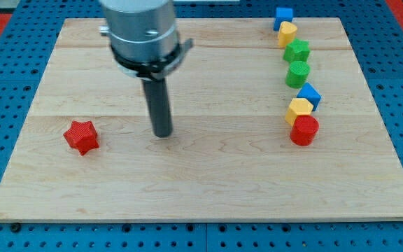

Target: Separate the red circle and yellow hexagon from the blue triangle

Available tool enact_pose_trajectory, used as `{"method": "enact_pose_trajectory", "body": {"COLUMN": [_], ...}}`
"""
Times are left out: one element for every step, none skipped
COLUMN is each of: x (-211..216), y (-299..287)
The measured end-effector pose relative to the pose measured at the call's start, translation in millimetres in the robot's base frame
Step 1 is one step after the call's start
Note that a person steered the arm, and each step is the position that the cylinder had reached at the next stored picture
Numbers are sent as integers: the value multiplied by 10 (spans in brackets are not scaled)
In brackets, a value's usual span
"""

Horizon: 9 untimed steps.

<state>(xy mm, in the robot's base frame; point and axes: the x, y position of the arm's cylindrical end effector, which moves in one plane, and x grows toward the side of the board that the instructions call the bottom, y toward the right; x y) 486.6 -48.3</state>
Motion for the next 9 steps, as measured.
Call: {"method": "enact_pose_trajectory", "body": {"x": [459,498,275,70,12,-119,-299,-381,-381], "y": [606,1488,2056,2487,2490,2482,2560,2504,2211]}}
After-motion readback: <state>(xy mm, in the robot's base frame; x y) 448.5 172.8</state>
